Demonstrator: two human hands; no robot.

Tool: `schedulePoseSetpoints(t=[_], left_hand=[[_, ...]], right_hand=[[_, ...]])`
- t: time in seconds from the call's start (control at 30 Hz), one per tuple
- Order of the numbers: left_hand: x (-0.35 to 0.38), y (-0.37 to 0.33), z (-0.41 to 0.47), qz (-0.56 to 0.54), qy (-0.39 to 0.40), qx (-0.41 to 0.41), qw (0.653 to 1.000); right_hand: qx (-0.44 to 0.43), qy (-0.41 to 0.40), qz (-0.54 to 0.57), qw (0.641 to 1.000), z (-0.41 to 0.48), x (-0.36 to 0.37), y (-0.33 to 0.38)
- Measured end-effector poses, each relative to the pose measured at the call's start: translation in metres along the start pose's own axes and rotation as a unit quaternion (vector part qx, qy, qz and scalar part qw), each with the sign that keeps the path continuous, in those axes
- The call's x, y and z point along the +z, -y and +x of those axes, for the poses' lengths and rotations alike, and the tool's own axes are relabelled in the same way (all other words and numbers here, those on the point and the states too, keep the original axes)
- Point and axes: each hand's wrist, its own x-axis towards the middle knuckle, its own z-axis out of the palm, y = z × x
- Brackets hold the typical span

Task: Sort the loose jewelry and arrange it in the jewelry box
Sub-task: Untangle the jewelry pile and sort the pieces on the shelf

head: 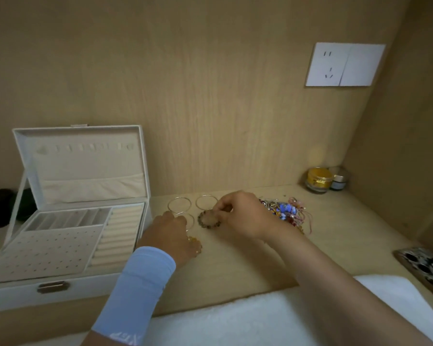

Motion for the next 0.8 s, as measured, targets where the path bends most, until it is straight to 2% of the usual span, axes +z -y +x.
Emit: schedulePoseSetpoints(t=[0.13, 0.23, 0.3, 0.53, 0.7, 0.8], left_hand=[[-0.004, -0.031, 0.018, -0.088, -0.053, 0.062, 0.993], [0.003, -0.062, 0.042, -0.157, -0.045, 0.112, 0.980], [0.012, -0.082, 0.058, -0.160, -0.036, 0.134, 0.977], [0.038, -0.129, 0.094, -0.160, -0.031, 0.169, 0.972], [0.049, -0.134, 0.100, -0.154, -0.067, 0.173, 0.971], [0.048, -0.134, 0.098, -0.251, -0.075, 0.175, 0.949]], right_hand=[[0.054, -0.076, -0.063, 0.994, -0.002, -0.056, -0.047], [0.111, -0.087, -0.103, 0.985, -0.003, -0.075, -0.086], [0.134, -0.085, -0.101, 0.982, -0.004, -0.080, -0.103], [0.132, -0.024, -0.075, 0.988, 0.002, -0.077, -0.126], [0.113, -0.042, -0.069, 0.990, 0.007, -0.082, -0.131], [0.089, -0.051, 0.012, 0.995, 0.006, -0.089, -0.128]])
